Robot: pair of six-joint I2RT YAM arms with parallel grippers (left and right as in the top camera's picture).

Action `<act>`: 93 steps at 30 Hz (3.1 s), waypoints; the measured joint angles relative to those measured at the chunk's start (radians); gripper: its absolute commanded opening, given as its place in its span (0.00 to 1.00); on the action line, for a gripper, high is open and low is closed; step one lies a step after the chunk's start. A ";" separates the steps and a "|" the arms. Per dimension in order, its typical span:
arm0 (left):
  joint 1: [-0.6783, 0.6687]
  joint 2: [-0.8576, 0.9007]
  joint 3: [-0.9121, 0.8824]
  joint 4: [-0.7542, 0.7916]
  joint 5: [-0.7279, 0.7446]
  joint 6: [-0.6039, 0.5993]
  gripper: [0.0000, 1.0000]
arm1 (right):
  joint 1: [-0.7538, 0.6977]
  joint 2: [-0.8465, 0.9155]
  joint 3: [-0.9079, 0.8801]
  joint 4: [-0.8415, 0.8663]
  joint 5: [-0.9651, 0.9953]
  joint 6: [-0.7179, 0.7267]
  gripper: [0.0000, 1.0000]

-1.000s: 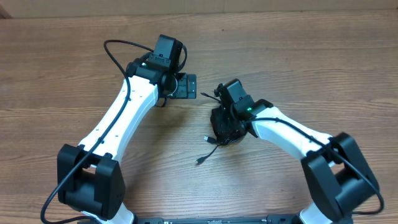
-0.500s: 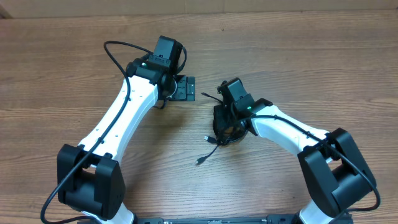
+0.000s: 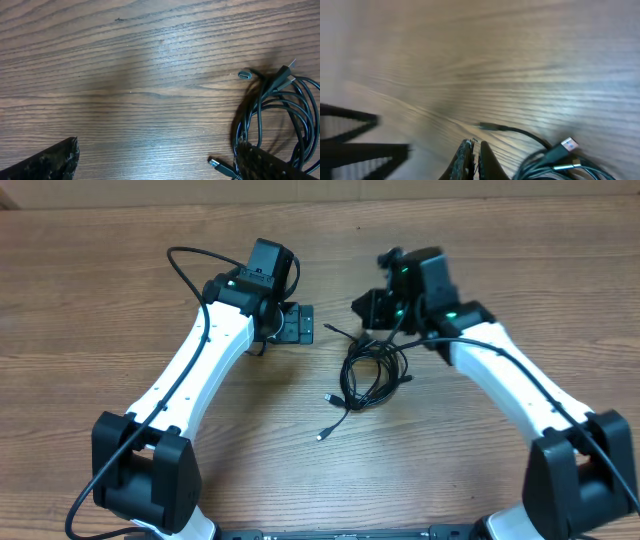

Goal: Untangle cables

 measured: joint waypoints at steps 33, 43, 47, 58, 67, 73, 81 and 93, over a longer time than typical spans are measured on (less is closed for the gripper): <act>0.000 0.000 0.000 0.000 0.000 0.000 1.00 | 0.114 0.093 -0.184 -0.100 0.061 -0.138 0.34; 0.000 0.000 0.000 -0.002 0.000 0.000 0.99 | 0.139 0.094 -0.252 -0.033 0.102 -0.142 0.22; 0.000 0.000 0.000 -0.005 0.000 0.000 1.00 | 0.139 0.094 -0.272 -0.031 0.114 -0.139 0.18; 0.000 0.000 0.000 -0.005 0.000 0.000 0.99 | 0.139 0.094 -0.272 0.018 0.135 -0.139 0.04; 0.000 0.000 0.000 -0.005 0.000 0.000 1.00 | 0.134 0.094 -0.267 0.031 0.092 -0.139 0.04; 0.000 0.000 0.000 -0.007 0.000 0.000 1.00 | 0.086 0.094 -0.161 0.026 -0.055 -0.159 0.04; 0.000 0.000 0.000 -0.008 0.000 0.000 0.99 | 0.062 0.050 -0.036 0.026 -0.112 -0.222 0.04; 0.000 0.000 0.000 -0.008 0.000 0.000 1.00 | 0.051 0.012 0.054 0.017 0.051 -0.238 0.28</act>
